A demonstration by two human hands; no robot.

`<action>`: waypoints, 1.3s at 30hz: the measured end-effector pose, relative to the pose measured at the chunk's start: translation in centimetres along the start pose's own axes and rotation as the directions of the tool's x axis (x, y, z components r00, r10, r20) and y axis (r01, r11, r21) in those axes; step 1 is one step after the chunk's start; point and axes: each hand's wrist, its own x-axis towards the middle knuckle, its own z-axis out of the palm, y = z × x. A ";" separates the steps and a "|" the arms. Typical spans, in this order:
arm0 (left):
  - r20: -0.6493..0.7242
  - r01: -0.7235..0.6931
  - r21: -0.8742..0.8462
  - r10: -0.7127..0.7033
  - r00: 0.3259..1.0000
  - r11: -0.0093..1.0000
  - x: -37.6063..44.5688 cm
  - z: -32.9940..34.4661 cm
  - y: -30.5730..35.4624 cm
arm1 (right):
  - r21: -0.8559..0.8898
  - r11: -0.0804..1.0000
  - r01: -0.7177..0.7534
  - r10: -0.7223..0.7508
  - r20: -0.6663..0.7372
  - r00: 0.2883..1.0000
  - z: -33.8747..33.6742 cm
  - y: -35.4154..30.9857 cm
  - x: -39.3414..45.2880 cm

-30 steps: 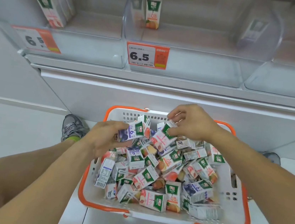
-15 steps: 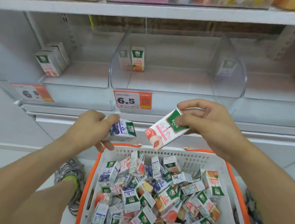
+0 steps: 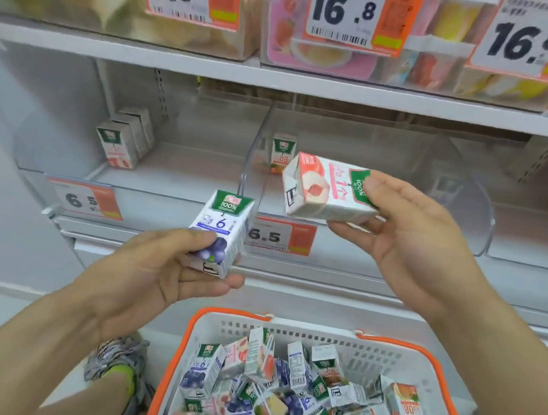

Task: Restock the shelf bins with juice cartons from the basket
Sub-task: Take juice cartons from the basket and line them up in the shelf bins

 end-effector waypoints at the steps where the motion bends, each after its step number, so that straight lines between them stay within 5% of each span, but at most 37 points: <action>1: -0.021 -0.060 -0.029 0.060 0.998 0.998 -0.2 -0.7 0.2 | -0.025 1.000 0.007 -0.007 0.014 1.000 1.2 0.2 0.4; 5: -0.278 -0.351 -0.053 0.324 0.904 0.935 -0.5 -4.2 1.0 | -0.176 0.978 0.116 -0.097 0.114 0.989 8.6 2.1 2.6; 9: -0.414 -0.415 0.379 0.552 0.723 0.827 -0.7 -9.4 0.8 | -0.430 0.805 0.408 -0.311 0.280 0.908 17.2 4.9 7.6; 11: -0.426 -0.351 0.454 0.545 0.722 0.819 -0.7 -12.3 0.2 | -0.493 0.744 0.452 -0.308 0.347 0.886 21.2 7.1 11.1; 15: -0.466 -0.398 0.323 0.510 0.723 0.859 -0.6 -15.7 -0.4 | -0.656 0.585 0.477 -0.157 0.486 0.860 27.9 12.6 17.8; 20: -0.327 -0.416 0.318 0.510 0.796 0.852 -0.3 -16.4 -1.3 | -0.708 0.392 0.588 -0.103 0.601 0.793 32.9 17.3 22.5; 25: -0.260 -0.410 0.305 0.490 0.832 0.859 0.2 -15.7 -1.7 | -0.698 0.012 0.716 -0.066 0.714 0.697 32.5 18.9 23.6; 30: -0.249 -0.439 0.289 0.509 0.824 0.851 0.4 -14.3 -1.8 | -0.703 0.060 0.709 -0.096 0.703 0.705 31.5 16.8 21.2; 33: -0.233 -0.452 0.265 0.512 0.827 0.852 0.7 -12.8 -1.7 | -0.696 0.314 0.646 -0.123 0.644 0.755 28.9 12.9 17.1; 36: -0.201 -0.474 0.205 0.511 0.836 0.856 0.9 -10.7 -1.3 | -0.679 0.496 0.541 0.046 0.643 0.765 23.8 8.3 12.2; 39: -0.133 -0.486 0.181 0.511 0.849 0.855 1.4 -7.6 -0.9 | -0.711 0.491 0.503 0.174 0.646 0.744 17.4 4.3 7.8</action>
